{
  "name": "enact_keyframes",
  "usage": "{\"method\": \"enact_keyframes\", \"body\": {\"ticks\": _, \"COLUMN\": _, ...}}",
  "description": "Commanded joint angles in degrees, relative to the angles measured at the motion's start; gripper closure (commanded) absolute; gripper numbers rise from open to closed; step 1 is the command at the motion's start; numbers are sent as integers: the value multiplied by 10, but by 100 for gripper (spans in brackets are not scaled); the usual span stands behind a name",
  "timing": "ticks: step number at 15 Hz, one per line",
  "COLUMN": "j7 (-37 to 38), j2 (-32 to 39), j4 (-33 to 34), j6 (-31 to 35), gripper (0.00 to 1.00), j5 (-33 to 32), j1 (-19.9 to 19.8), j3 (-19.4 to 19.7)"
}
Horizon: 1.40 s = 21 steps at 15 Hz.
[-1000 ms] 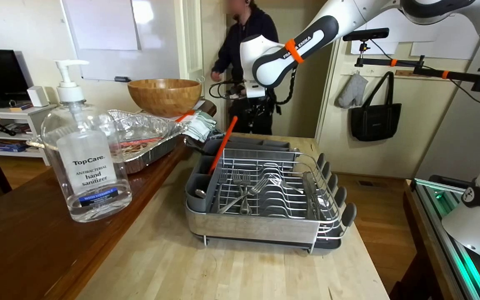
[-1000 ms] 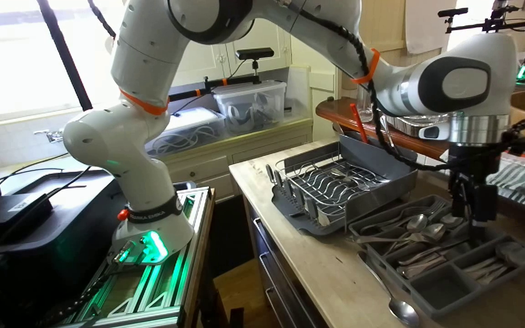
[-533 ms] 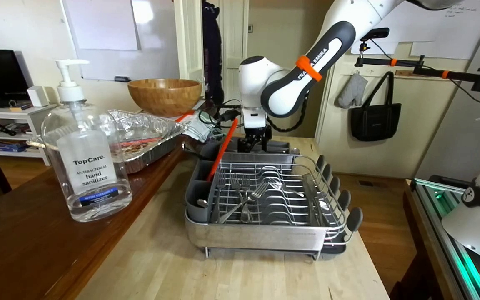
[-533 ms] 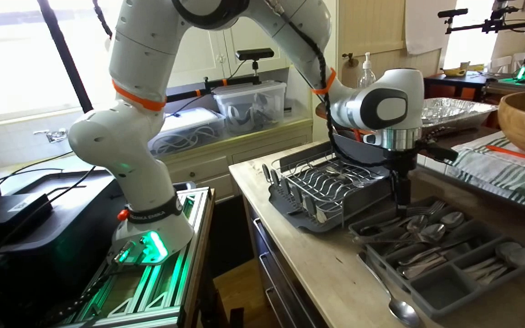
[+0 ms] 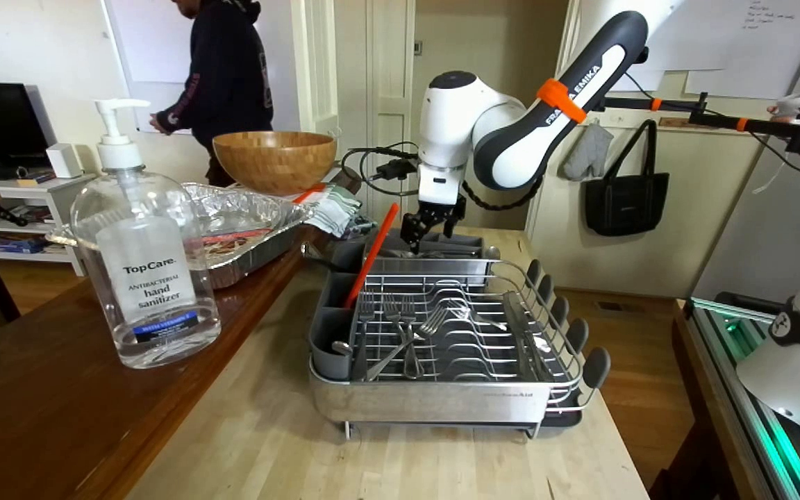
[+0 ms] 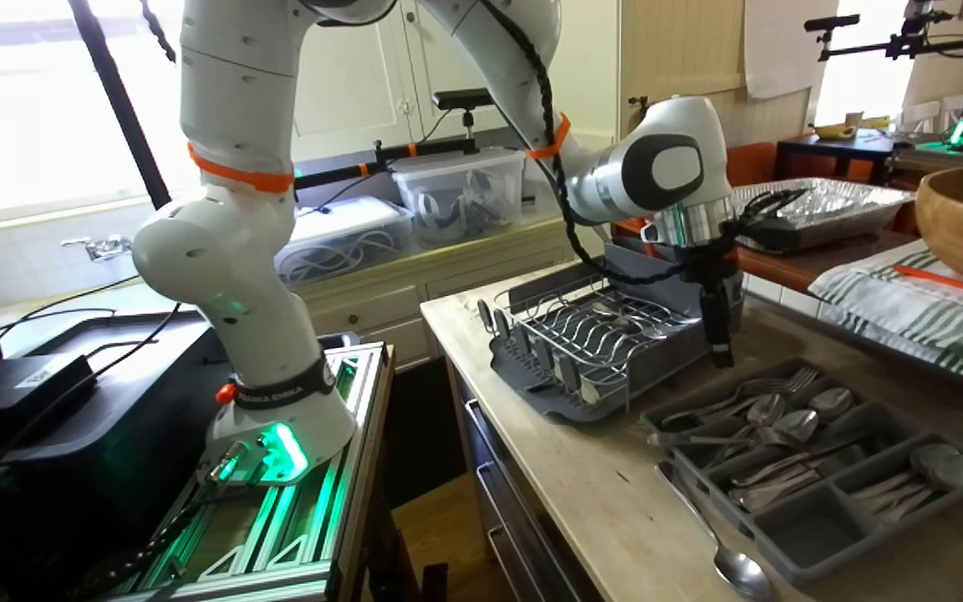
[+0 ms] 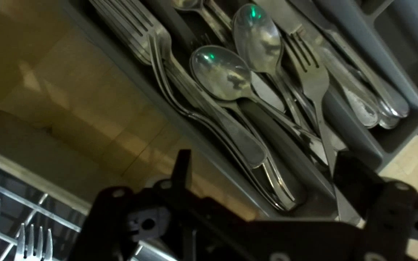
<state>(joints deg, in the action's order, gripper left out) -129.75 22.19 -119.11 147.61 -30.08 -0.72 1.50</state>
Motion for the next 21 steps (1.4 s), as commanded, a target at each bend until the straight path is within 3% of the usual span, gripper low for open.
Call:
{"method": "enact_keyframes", "body": {"ticks": 1, "j7": -2, "j2": -5, "j4": 1, "j6": -10, "gripper": 0, "j5": -1, "j1": -2, "j3": -3}}
{"method": "enact_keyframes", "body": {"ticks": 21, "j7": -4, "j2": -10, "j4": 0, "j6": -19, "gripper": 0, "j5": -1, "j1": -1, "j3": -4}}
